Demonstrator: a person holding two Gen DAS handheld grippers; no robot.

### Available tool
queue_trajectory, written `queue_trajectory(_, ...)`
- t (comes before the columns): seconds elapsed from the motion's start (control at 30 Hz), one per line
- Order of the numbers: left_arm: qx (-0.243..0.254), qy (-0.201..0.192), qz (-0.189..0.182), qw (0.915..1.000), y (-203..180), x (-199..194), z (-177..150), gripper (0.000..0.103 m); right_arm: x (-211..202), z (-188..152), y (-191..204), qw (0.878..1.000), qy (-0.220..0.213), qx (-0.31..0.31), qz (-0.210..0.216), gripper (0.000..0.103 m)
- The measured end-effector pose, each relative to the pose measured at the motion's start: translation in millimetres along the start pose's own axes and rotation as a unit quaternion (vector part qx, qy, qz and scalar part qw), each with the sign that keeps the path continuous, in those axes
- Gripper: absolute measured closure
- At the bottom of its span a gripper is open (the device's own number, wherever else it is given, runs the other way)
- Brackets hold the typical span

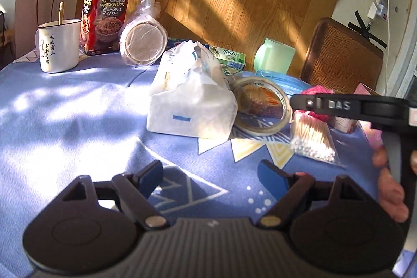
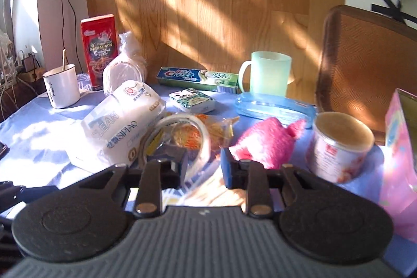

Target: Organize soft objects

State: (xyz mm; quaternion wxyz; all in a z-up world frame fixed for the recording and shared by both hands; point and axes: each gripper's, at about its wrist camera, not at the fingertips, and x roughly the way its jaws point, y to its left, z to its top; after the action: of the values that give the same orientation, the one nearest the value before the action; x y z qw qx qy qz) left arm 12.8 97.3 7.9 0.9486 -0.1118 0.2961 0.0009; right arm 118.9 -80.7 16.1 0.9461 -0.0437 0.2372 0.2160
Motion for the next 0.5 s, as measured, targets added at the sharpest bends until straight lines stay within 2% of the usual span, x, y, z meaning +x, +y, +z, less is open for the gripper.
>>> queue_trajectory(0.13,0.008,0.001,0.000,1.0000,-4,2,1,0.019,27,8,2,0.999,0.033,-0.010,-0.032,0.073)
queue_trajectory(0.2,0.006,0.001,-0.005,1.0000,-2,3,0,0.017,26,10,-4,0.999,0.043,0.007,-0.024,0.091)
queue_trajectory(0.37,-0.003,-0.002,-0.013,0.9999,1,1,0,0.016,-25,8,-21,0.998,0.004,0.060,-0.001,0.091)
queue_trajectory(0.5,-0.007,-0.004,-0.016,0.9998,1,0,0,0.016,-79,-10,-43,0.996,-0.011,0.091,0.023,0.091)
